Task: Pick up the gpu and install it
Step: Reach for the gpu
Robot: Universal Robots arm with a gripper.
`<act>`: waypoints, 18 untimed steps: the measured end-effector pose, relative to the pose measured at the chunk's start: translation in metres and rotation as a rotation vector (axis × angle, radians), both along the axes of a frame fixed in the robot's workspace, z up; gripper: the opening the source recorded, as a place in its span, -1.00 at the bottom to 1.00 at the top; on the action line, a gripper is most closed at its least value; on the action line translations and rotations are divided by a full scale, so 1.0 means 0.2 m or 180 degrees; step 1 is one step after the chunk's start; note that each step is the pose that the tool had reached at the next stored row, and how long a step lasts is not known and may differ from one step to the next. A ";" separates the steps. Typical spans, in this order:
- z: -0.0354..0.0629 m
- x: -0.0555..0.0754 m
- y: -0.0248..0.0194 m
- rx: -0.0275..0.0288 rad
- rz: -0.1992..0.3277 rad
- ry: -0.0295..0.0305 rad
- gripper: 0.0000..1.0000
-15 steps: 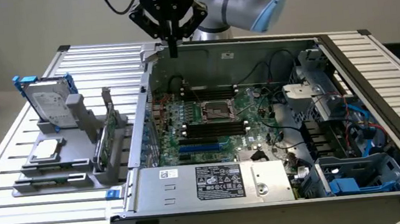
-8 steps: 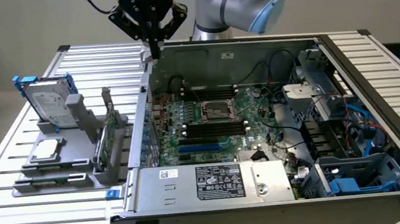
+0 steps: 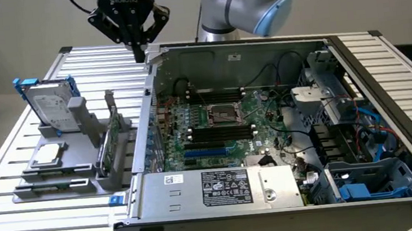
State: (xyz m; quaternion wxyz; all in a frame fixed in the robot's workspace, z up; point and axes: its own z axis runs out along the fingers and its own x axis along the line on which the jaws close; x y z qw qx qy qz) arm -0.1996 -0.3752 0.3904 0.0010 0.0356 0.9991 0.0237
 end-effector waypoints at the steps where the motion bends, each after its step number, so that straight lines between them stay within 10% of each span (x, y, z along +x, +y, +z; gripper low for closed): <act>1: -0.001 -0.02 0.000 0.0000 0.0000 0.0002 -0.79; 18: -0.036 -0.41 0.005 -0.0019 0.0000 0.0041 -0.79</act>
